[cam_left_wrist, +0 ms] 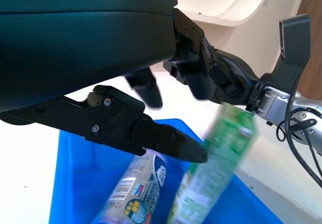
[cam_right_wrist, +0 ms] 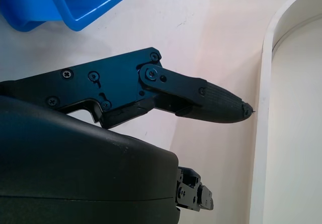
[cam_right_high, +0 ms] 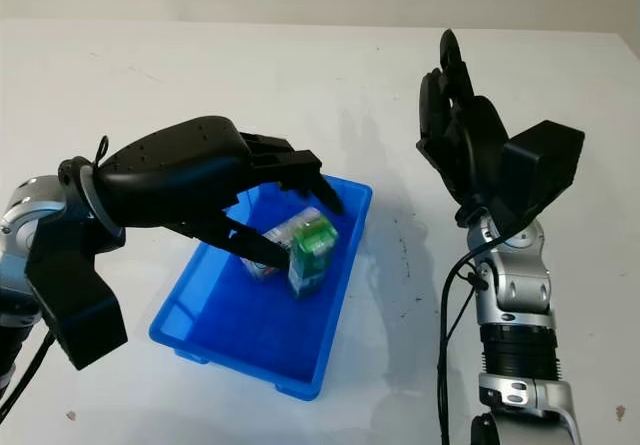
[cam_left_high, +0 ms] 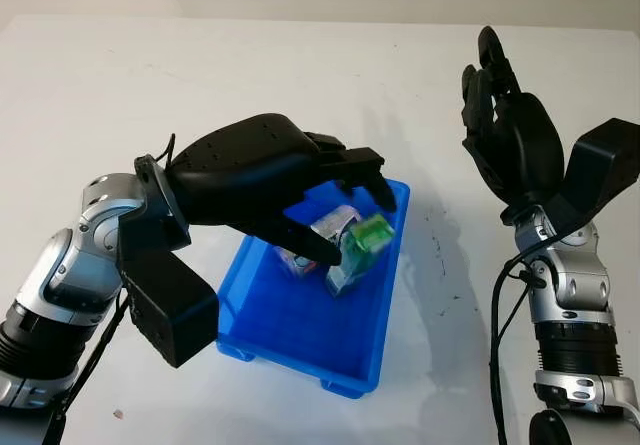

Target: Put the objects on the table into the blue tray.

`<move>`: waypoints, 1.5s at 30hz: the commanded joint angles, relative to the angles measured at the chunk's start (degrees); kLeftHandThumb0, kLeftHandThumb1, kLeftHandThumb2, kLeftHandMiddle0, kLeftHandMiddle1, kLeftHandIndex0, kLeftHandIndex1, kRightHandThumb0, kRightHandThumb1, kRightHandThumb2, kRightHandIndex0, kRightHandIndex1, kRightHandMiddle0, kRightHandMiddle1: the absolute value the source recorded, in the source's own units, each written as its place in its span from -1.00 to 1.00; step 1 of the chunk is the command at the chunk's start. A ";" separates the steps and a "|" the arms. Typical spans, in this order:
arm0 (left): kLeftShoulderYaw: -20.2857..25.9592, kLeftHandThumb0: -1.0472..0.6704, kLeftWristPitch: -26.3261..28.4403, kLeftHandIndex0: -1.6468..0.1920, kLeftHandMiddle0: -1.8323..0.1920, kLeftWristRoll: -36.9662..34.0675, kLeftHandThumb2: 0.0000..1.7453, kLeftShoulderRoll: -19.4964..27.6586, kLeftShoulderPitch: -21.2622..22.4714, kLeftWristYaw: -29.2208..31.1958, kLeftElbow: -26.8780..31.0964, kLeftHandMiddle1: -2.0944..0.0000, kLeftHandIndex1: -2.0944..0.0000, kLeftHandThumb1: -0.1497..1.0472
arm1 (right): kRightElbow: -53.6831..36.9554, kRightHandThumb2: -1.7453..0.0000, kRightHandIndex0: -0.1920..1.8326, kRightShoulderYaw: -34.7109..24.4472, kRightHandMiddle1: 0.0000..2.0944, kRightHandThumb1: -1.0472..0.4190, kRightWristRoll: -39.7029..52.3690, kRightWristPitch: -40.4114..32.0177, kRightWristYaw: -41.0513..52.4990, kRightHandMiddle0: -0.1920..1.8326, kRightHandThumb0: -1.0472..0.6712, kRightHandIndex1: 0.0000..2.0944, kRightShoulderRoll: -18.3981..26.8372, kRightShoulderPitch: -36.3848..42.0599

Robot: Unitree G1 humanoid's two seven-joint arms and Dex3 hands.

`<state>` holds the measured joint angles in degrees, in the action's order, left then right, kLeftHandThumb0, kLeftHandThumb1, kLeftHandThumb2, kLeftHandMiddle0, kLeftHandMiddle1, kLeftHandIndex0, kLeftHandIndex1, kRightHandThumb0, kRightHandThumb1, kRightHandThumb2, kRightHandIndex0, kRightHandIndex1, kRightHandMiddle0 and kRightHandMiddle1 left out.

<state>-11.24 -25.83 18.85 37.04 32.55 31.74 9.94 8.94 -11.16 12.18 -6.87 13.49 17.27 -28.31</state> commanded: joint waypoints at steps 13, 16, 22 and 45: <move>8.95 -0.22 20.62 0.97 0.72 -19.12 0.43 -3.42 1.92 2.93 -0.95 0.78 0.30 0.28 | -0.91 0.21 -1.00 0.38 -1.00 -1.00 -0.50 0.37 -0.50 -1.00 -0.57 -1.00 -0.43 0.50; 13.10 -0.42 28.51 0.98 0.66 -23.62 -0.34 -5.73 3.43 -0.60 -2.56 0.86 0.32 0.92 | -0.62 0.20 -1.00 0.43 -1.00 -1.00 -0.35 0.51 -0.27 -1.00 -0.57 -1.00 -0.44 0.39; 23.26 -0.52 34.05 0.94 0.70 -30.10 -0.30 -14.80 4.44 -15.98 -8.80 0.94 0.50 1.00 | -0.09 0.22 -1.00 0.67 -1.00 -1.00 -0.32 0.82 -0.06 -1.00 -0.59 -1.00 -0.65 0.32; 26.19 -0.67 27.53 1.00 1.00 -29.61 -0.10 -19.49 -2.13 -21.95 -26.55 1.00 1.00 1.00 | 4.77 0.16 -1.00 -0.12 -1.00 -1.00 0.49 2.53 -0.78 -1.00 -0.68 -1.00 -1.59 -2.39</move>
<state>15.29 2.21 -11.12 16.87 31.41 9.37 -16.29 13.44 -10.48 12.36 -5.11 13.00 16.05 -29.91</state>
